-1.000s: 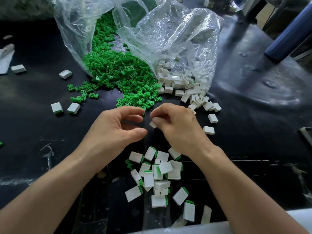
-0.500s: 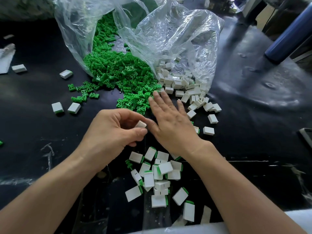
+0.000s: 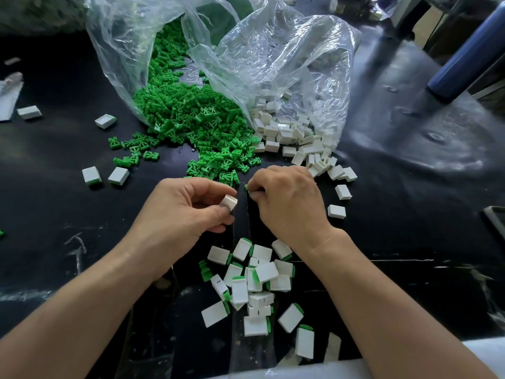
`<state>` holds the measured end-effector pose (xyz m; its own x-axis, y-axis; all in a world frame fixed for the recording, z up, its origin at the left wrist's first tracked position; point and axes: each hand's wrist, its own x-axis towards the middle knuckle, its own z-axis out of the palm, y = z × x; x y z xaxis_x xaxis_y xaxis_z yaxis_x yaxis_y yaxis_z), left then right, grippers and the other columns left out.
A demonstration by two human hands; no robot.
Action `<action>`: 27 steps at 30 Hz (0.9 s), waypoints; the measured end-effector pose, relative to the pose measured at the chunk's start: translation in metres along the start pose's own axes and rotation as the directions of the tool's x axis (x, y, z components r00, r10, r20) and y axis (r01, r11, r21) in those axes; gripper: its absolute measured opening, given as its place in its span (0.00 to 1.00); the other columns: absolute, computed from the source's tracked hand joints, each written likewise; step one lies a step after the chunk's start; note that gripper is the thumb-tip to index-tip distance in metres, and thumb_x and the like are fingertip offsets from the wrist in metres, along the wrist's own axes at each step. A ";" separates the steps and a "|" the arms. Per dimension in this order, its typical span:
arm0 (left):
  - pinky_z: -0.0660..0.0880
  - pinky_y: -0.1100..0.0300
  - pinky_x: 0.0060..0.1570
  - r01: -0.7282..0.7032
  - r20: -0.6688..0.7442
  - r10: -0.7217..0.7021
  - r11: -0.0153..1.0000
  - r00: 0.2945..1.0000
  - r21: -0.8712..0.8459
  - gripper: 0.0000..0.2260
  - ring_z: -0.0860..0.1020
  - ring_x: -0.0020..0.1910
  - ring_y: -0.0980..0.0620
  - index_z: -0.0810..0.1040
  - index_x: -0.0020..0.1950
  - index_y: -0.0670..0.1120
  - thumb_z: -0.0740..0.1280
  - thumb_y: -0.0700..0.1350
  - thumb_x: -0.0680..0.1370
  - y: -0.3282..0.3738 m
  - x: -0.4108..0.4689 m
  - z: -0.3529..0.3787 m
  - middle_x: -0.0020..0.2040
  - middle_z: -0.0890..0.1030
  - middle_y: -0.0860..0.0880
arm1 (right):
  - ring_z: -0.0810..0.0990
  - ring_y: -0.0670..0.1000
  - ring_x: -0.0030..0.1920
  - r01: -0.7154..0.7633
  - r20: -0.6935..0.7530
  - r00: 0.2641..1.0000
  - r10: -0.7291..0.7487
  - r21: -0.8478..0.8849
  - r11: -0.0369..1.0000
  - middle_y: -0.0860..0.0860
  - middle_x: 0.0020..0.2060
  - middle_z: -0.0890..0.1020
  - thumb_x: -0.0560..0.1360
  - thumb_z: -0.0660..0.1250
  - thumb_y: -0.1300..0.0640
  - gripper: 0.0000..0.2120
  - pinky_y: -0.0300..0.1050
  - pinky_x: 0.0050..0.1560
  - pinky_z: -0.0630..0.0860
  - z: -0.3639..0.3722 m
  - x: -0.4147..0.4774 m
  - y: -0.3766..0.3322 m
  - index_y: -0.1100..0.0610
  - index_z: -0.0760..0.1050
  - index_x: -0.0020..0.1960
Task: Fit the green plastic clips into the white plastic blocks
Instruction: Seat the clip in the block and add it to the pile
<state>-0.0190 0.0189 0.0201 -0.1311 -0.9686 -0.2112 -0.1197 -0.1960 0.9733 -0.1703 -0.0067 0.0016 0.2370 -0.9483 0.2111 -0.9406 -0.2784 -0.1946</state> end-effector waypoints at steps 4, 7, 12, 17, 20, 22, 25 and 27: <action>0.77 0.68 0.31 0.007 0.003 -0.007 1.000 1.000 -0.012 0.11 0.81 0.31 0.55 0.82 0.41 0.44 0.68 0.29 0.71 0.001 0.000 0.000 0.32 0.83 0.47 | 0.75 0.54 0.54 -0.016 0.044 0.999 0.011 0.112 0.994 0.51 0.52 0.79 0.75 0.64 0.60 0.13 0.44 0.56 0.63 -0.001 -0.001 -0.001 0.54 0.77 0.58; 0.77 0.68 0.31 0.009 -0.004 -0.009 1.000 1.000 -0.016 0.11 0.81 0.31 0.55 0.82 0.41 0.45 0.68 0.29 0.71 0.001 0.000 0.000 0.32 0.83 0.47 | 0.73 0.53 0.56 -0.026 0.093 0.996 0.015 0.116 0.993 0.51 0.54 0.76 0.76 0.63 0.58 0.14 0.45 0.56 0.64 -0.002 0.000 0.001 0.53 0.75 0.60; 0.77 0.68 0.32 0.011 -0.002 -0.011 1.000 1.000 -0.026 0.10 0.81 0.31 0.55 0.82 0.42 0.44 0.68 0.29 0.71 0.001 0.000 0.000 0.33 0.83 0.47 | 0.75 0.51 0.48 -0.128 0.105 0.989 0.107 0.230 0.965 0.49 0.45 0.76 0.72 0.69 0.56 0.07 0.43 0.49 0.68 -0.006 -0.001 0.005 0.54 0.74 0.49; 0.77 0.68 0.32 -0.006 0.010 0.006 0.999 1.000 -0.038 0.11 0.82 0.31 0.55 0.82 0.41 0.44 0.68 0.28 0.71 0.002 -0.001 -0.001 0.34 0.83 0.45 | 0.71 0.47 0.42 -0.159 0.119 0.985 0.127 0.319 0.934 0.45 0.39 0.72 0.72 0.69 0.60 0.06 0.42 0.48 0.69 -0.007 -0.002 0.005 0.54 0.75 0.48; 0.77 0.68 0.31 -0.008 0.014 0.009 0.999 1.000 -0.049 0.10 0.82 0.31 0.55 0.82 0.41 0.43 0.68 0.29 0.71 0.002 -0.001 -0.001 0.33 0.83 0.46 | 0.74 0.48 0.43 -0.171 0.109 0.984 0.139 0.394 0.903 0.46 0.40 0.74 0.73 0.68 0.61 0.05 0.43 0.50 0.71 -0.009 -0.003 0.005 0.55 0.78 0.48; 0.77 0.68 0.31 -0.009 0.010 0.010 0.999 1.000 -0.053 0.10 0.82 0.31 0.55 0.82 0.42 0.43 0.68 0.29 0.71 0.001 -0.001 -0.001 0.33 0.83 0.46 | 0.77 0.50 0.42 -0.189 0.097 0.982 0.162 0.522 0.832 0.46 0.37 0.75 0.74 0.66 0.61 0.05 0.48 0.50 0.73 -0.013 -0.003 0.004 0.52 0.76 0.44; 0.77 0.68 0.30 -0.021 -0.008 0.020 0.998 1.000 -0.061 0.10 0.81 0.31 0.55 0.81 0.44 0.43 0.69 0.29 0.70 0.001 0.000 -0.001 0.33 0.83 0.47 | 0.80 0.50 0.39 -0.199 0.134 0.980 0.147 0.685 0.701 0.47 0.33 0.78 0.74 0.65 0.61 0.12 0.51 0.47 0.77 -0.019 -0.006 0.002 0.44 0.75 0.41; 0.77 0.67 0.30 -0.037 -0.030 0.035 0.997 0.999 -0.061 0.09 0.81 0.31 0.54 0.80 0.42 0.42 0.70 0.29 0.69 0.001 0.001 -0.002 0.33 0.83 0.46 | 0.79 0.49 0.41 -0.182 0.155 0.983 0.101 0.727 0.662 0.48 0.39 0.81 0.75 0.64 0.62 0.12 0.51 0.50 0.77 -0.021 -0.008 0.001 0.45 0.79 0.47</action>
<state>-0.0174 0.0174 0.0213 -0.1062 -0.9791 -0.1737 -0.0549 -0.1687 0.9841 -0.1781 0.0036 0.0201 0.1761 -0.9836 0.0393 -0.4889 -0.1220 -0.8638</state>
